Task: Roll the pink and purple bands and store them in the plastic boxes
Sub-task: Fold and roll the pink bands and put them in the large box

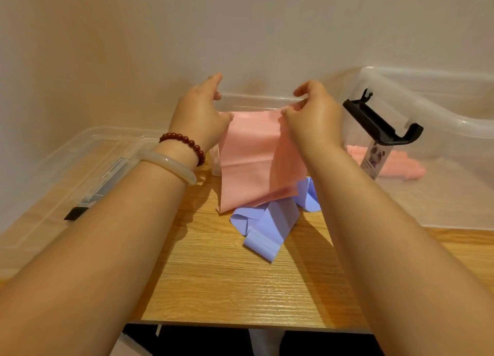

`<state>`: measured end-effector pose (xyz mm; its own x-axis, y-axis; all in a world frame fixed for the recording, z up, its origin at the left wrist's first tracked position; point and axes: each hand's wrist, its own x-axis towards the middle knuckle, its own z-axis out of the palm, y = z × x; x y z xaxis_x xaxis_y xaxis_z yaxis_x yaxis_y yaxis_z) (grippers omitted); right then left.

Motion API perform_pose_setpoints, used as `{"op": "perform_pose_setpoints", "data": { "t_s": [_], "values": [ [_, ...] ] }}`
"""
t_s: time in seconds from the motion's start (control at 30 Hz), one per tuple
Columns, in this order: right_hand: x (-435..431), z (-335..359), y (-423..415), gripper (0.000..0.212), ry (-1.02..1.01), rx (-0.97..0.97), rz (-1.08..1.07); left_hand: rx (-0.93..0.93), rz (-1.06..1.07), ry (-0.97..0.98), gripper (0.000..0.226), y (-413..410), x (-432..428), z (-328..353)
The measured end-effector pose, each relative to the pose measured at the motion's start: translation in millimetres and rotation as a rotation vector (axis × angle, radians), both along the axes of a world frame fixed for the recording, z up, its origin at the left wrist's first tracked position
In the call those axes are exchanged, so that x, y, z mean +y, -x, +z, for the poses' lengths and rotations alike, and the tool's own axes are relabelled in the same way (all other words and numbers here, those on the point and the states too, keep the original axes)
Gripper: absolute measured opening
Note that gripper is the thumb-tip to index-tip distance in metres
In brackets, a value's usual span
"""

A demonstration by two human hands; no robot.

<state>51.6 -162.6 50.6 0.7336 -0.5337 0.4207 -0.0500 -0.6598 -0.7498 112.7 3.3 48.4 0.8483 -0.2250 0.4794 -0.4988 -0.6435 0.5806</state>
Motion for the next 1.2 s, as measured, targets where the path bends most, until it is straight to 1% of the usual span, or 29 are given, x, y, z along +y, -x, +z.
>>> {"op": "perform_pose_setpoints", "data": {
  "t_s": [0.07, 0.13, 0.2, 0.27, 0.3, 0.37, 0.47, 0.53, 0.57, 0.63, 0.73, 0.83, 0.9, 0.97, 1.03, 1.07, 1.13, 1.2],
  "values": [
    [-1, -6, -1, 0.031, 0.086, 0.063, -0.058, -0.066, 0.01, -0.104, 0.06, -1, 1, -5],
    [-1, -14, 2, 0.032, 0.145, 0.066, -0.12, -0.138, 0.035, -0.137, 0.052, 0, 4, -12],
    [1, -22, 11, 0.029, 0.125, -0.034, -0.161, -0.184, 0.057, -0.047, 0.043, 7, 7, -22],
    [2, -34, 21, 0.02, 0.063, -0.167, -0.186, -0.216, 0.053, 0.091, 0.036, 15, 9, -34],
    [3, -39, 25, 0.018, 0.031, -0.189, -0.193, -0.211, 0.049, 0.149, 0.033, 20, 9, -39],
    [4, -50, 31, 0.024, -0.028, -0.119, -0.183, -0.145, 0.038, 0.216, 0.029, 29, 6, -47],
    [7, -60, 35, 0.043, -0.098, 0.135, -0.108, 0.024, 0.046, 0.181, 0.033, 39, 2, -55],
    [7, -64, 37, 0.053, -0.135, 0.228, -0.086, 0.101, 0.068, 0.179, 0.035, 44, 1, -60],
    [7, -66, 38, 0.054, -0.139, 0.245, -0.08, 0.12, 0.082, 0.185, 0.037, 45, 1, -62],
    [6, -69, 39, 0.047, -0.123, 0.281, -0.062, 0.164, 0.101, 0.157, 0.042, 45, 2, -67],
    [3, -75, 38, 0.038, -0.076, 0.342, -0.055, 0.282, 0.065, 0.121, 0.051, 46, 2, -77],
    [1, -78, 41, 0.028, 0.033, 0.349, -0.056, 0.381, 0.042, 0.106, 0.051, 46, 3, -86],
    [0, -76, 45, 0.027, 0.07, 0.335, 0.034, 0.398, 0.047, 0.065, 0.047, 46, 3, -91],
    [0, -73, 50, 0.027, 0.1, 0.333, 0.166, 0.389, 0.051, 0.056, 0.038, 45, 3, -95],
    [-1, -73, 53, 0.027, 0.15, 0.387, 0.29, 0.345, 0.054, 0.072, 0.021, 46, 3, -98],
    [-2, -74, 53, 0.022, 0.18, 0.398, 0.321, 0.311, 0.054, 0.081, 0.014, 47, 3, -98],
    [-3, -77, 52, 0.013, 0.263, 0.383, 0.309, 0.225, 0.034, 0.098, 0.004, 49, 3, -98],
    [-6, -80, 50, 0.011, 0.282, 0.354, 0.28, 0.135, -0.039, 0.102, 0.005, 52, 2, -96]
  ]
}}
